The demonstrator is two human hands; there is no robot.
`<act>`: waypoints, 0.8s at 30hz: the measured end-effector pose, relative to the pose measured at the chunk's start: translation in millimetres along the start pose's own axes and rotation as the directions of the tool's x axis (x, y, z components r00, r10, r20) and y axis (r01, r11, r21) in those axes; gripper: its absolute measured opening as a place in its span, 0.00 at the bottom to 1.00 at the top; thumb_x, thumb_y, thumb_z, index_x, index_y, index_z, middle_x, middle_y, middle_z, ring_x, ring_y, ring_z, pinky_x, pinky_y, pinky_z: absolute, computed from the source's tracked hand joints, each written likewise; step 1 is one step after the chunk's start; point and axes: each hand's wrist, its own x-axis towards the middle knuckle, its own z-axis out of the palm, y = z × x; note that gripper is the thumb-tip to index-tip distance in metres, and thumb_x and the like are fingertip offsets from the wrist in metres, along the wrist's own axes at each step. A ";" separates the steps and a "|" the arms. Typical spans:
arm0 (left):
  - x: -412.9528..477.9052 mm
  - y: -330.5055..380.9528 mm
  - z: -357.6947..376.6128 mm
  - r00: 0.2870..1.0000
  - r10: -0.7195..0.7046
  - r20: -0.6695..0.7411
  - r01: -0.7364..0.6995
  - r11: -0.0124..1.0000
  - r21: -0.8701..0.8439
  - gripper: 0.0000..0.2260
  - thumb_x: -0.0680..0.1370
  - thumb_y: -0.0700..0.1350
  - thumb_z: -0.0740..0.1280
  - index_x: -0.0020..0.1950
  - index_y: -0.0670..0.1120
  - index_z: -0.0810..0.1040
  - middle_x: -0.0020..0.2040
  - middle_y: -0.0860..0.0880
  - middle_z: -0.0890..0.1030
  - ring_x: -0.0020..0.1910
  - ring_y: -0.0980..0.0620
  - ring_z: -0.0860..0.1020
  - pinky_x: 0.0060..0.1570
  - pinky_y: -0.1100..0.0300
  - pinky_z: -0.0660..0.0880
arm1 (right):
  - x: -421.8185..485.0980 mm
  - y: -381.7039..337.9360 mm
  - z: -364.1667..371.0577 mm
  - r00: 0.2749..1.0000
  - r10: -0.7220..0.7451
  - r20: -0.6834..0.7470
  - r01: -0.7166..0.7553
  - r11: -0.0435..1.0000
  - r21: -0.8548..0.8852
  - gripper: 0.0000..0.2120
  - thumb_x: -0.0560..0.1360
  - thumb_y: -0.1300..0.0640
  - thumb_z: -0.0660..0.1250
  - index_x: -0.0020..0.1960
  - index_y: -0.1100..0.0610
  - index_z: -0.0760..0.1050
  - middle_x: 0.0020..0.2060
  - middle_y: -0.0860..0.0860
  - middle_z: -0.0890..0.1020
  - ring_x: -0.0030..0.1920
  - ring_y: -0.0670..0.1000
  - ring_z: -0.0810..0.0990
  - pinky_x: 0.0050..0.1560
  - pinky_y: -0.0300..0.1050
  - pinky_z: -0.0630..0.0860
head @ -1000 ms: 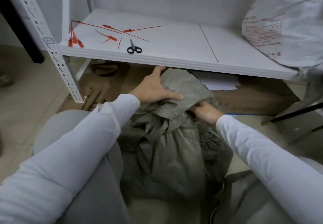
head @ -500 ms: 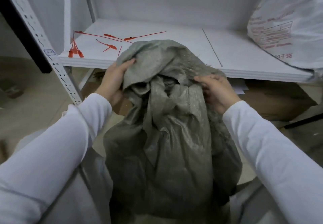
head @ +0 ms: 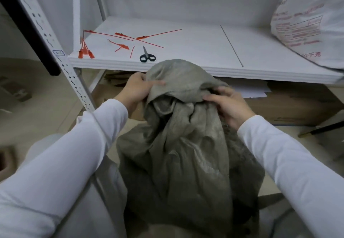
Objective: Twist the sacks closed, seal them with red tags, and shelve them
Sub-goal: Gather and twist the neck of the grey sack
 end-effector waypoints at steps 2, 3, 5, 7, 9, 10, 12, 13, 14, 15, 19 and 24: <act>9.8 -9.1 -5.2 0.976 0.090 -0.200 -0.024 0.950 0.310 0.25 0.67 0.49 0.78 0.58 0.42 0.72 0.51 0.48 0.77 0.50 0.48 0.77 0.47 0.55 0.77 | 1.1 -10.4 -7.3 0.955 -0.268 -0.129 0.250 0.958 -0.139 0.19 0.66 0.72 0.73 0.55 0.60 0.80 0.34 0.52 0.77 0.34 0.47 0.77 0.42 0.41 0.77; 10.5 -10.3 -6.2 0.950 0.184 -0.251 -0.081 0.925 0.370 0.26 0.68 0.49 0.77 0.60 0.44 0.71 0.54 0.48 0.76 0.53 0.48 0.76 0.52 0.53 0.76 | 0.8 -16.7 -10.5 0.915 -0.378 -0.142 0.351 0.918 -0.183 0.19 0.66 0.73 0.72 0.54 0.59 0.80 0.31 0.51 0.74 0.32 0.46 0.73 0.42 0.40 0.74; 1.9 -4.8 -3.7 0.866 0.422 -0.270 -0.299 0.868 0.397 0.22 0.72 0.51 0.72 0.61 0.47 0.71 0.57 0.50 0.75 0.54 0.50 0.75 0.55 0.52 0.75 | -2.0 -31.5 -15.8 0.845 -0.513 -0.152 0.483 0.853 -0.197 0.17 0.67 0.75 0.69 0.52 0.60 0.80 0.30 0.49 0.71 0.30 0.43 0.71 0.40 0.37 0.72; -11.7 3.9 2.7 0.791 0.589 -0.167 -0.503 0.781 0.370 0.19 0.73 0.55 0.69 0.60 0.49 0.73 0.56 0.52 0.75 0.53 0.52 0.74 0.53 0.54 0.75 | -8.8 -46.2 -18.5 0.793 -0.591 -0.145 0.567 0.804 -0.177 0.16 0.68 0.75 0.67 0.50 0.59 0.79 0.31 0.49 0.71 0.30 0.41 0.71 0.40 0.34 0.71; -25.2 6.2 14.3 0.806 0.592 0.015 -0.566 0.763 0.311 0.25 0.71 0.60 0.69 0.63 0.49 0.72 0.57 0.53 0.75 0.53 0.54 0.73 0.51 0.60 0.72 | -17.4 -54.4 -17.0 0.777 -0.622 -0.096 0.612 0.782 -0.113 0.15 0.67 0.74 0.68 0.48 0.57 0.79 0.30 0.49 0.71 0.31 0.42 0.70 0.40 0.35 0.70; -27.2 3.3 19.5 0.839 0.535 0.100 -0.536 0.780 0.323 0.30 0.69 0.60 0.72 0.67 0.49 0.70 0.58 0.54 0.75 0.52 0.55 0.73 0.50 0.62 0.71 | -21.0 -55.7 -14.6 0.783 -0.618 -0.065 0.615 0.786 -0.064 0.14 0.66 0.73 0.68 0.46 0.56 0.79 0.29 0.48 0.71 0.31 0.43 0.70 0.39 0.36 0.70; -23.0 -6.5 25.2 0.896 0.393 0.208 -0.444 0.770 0.459 0.38 0.68 0.58 0.75 0.73 0.48 0.63 0.54 0.54 0.75 0.50 0.55 0.74 0.51 0.61 0.70 | -26.0 -55.5 -8.6 0.822 -0.570 0.001 0.568 0.820 0.071 0.11 0.66 0.70 0.69 0.44 0.57 0.78 0.27 0.47 0.72 0.29 0.44 0.69 0.37 0.36 0.70; -18.5 -12.2 25.0 0.914 0.336 0.229 -0.406 0.745 0.529 0.39 0.68 0.57 0.76 0.73 0.47 0.63 0.50 0.54 0.76 0.49 0.54 0.76 0.51 0.59 0.72 | -28.5 -54.9 -5.9 0.850 -0.525 0.039 0.515 0.845 0.139 0.09 0.65 0.69 0.70 0.42 0.57 0.79 0.27 0.48 0.72 0.29 0.45 0.69 0.37 0.36 0.69; -14.8 -15.9 24.0 0.926 0.289 0.244 -0.378 0.713 0.590 0.37 0.69 0.57 0.75 0.72 0.46 0.65 0.47 0.54 0.77 0.48 0.52 0.77 0.50 0.58 0.73 | -31.4 -54.3 -3.4 0.878 -0.471 0.084 0.452 0.874 0.177 0.08 0.66 0.67 0.70 0.40 0.57 0.79 0.27 0.50 0.72 0.30 0.46 0.68 0.36 0.36 0.69; -11.6 -17.9 22.8 0.936 0.245 0.254 -0.353 0.680 0.643 0.34 0.69 0.58 0.74 0.70 0.46 0.69 0.45 0.53 0.77 0.48 0.52 0.78 0.49 0.58 0.72 | -34.1 -53.3 -2.1 0.906 -0.404 0.129 0.381 0.909 0.170 0.06 0.66 0.66 0.71 0.39 0.56 0.78 0.28 0.51 0.71 0.29 0.46 0.67 0.34 0.35 0.68; -3.9 -22.2 22.0 0.955 0.087 0.282 -0.240 0.786 0.570 0.23 0.72 0.63 0.69 0.58 0.47 0.78 0.45 0.53 0.79 0.48 0.52 0.77 0.47 0.60 0.70 | -35.3 -39.9 -6.2 0.981 -0.056 0.184 0.062 0.998 -0.028 0.13 0.74 0.62 0.69 0.32 0.56 0.71 0.21 0.45 0.63 0.22 0.44 0.61 0.25 0.35 0.64; -2.7 -27.6 19.2 0.970 0.211 0.121 -0.242 0.801 0.548 0.43 0.61 0.66 0.74 0.70 0.48 0.67 0.56 0.53 0.76 0.57 0.52 0.75 0.60 0.54 0.73 | -40.4 -12.2 -0.9 0.909 0.303 0.287 -0.219 0.931 -0.291 0.07 0.74 0.62 0.70 0.37 0.59 0.78 0.26 0.53 0.80 0.25 0.48 0.79 0.28 0.37 0.75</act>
